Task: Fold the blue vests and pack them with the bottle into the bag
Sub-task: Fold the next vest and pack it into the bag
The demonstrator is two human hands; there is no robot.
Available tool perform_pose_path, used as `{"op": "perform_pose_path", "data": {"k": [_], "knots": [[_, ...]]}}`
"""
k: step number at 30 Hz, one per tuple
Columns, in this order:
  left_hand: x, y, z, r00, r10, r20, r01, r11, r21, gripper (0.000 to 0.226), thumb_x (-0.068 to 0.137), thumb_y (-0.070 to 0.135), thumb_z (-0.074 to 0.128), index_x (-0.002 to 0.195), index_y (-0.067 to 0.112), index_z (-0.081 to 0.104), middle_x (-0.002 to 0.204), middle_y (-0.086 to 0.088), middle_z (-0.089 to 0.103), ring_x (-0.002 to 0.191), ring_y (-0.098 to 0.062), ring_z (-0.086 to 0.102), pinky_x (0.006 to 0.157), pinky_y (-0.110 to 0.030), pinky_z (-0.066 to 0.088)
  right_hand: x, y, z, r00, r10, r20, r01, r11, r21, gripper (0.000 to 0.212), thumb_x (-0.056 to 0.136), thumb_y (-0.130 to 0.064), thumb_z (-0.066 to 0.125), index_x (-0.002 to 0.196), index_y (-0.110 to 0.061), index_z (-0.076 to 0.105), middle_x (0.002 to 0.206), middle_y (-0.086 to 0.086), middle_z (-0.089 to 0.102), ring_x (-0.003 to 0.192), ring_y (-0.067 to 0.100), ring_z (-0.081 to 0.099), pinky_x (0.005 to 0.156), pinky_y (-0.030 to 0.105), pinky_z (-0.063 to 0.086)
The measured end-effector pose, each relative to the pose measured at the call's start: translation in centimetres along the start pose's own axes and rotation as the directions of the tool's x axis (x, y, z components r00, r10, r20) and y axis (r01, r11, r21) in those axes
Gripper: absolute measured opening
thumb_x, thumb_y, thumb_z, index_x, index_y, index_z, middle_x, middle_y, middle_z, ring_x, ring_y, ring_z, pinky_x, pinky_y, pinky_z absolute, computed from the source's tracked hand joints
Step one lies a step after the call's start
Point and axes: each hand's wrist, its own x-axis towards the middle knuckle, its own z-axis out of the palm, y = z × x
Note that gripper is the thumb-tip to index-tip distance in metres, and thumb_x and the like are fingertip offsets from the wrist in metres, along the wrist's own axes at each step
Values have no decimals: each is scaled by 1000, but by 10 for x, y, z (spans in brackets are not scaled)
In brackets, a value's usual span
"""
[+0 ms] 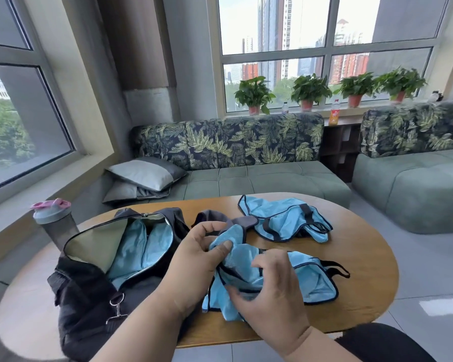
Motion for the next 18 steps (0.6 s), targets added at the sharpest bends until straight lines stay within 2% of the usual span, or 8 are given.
{"op": "perform_pose_path", "data": {"k": [3,5,8,10,12,14,16,18], "knots": [[-3,-4,2,999,-30,-42,28,998,-53,20,99,5,70,117,13,66,98,-15,78,87,-29,74,83,-45,60,-5,-8,2,999,-19,28,22,993,-112,54,65,-60,81,96,-26,51,102,-3,43,96,22,47,84,37,38],[-5,-7,4,997,-56,-48,51,993,-104,23,98,3,70,119,10,66,101,-17,78,89,-31,74,89,-48,59,-1,-10,1,997,18,73,-8,991,-136,44,69,-64,78,87,-29,58,98,-5,46,94,20,48,81,35,36],[-9,-9,5,996,-82,-31,77,988,-137,25,97,2,70,122,5,65,105,-19,78,91,-29,74,86,-44,59,6,-12,-2,992,38,123,-22,991,-131,25,76,-50,75,84,-30,64,91,-9,49,89,20,52,78,35,40],[-10,-9,4,996,-94,-13,91,984,-152,25,98,2,69,122,2,64,106,-21,77,91,-28,73,82,-39,59,9,-13,-5,983,69,169,-59,996,-64,15,80,-40,72,83,-30,62,86,-13,50,85,15,53,75,34,45],[-11,-9,3,995,-101,-9,98,981,-170,25,98,2,68,123,-1,64,107,-23,77,91,-29,73,81,-38,58,9,-15,-11,959,163,232,-175,984,33,9,82,-36,68,83,-33,59,82,-18,54,81,6,54,72,28,48],[-12,-10,2,994,-111,-19,105,975,-195,26,98,2,68,123,-2,64,109,-24,76,93,-30,73,82,-40,58,9,-18,-16,907,294,300,-343,931,123,10,87,-32,67,80,-29,59,77,-15,58,76,7,57,69,26,50],[-13,-10,-1,991,-130,-42,118,968,-224,25,98,3,68,123,0,64,109,-24,76,94,-31,74,83,-42,58,13,-23,-22,819,435,374,-539,807,242,20,94,-26,67,76,-22,58,68,-10,57,64,7,52,63,29,47],[-15,-7,-3,989,-133,-66,116,970,-213,23,99,3,68,121,7,67,108,-21,77,96,-32,76,83,-41,59,20,-26,-29,711,561,424,-701,617,358,21,99,-23,65,80,-16,61,64,-4,54,61,13,47,59,32,42]]}}
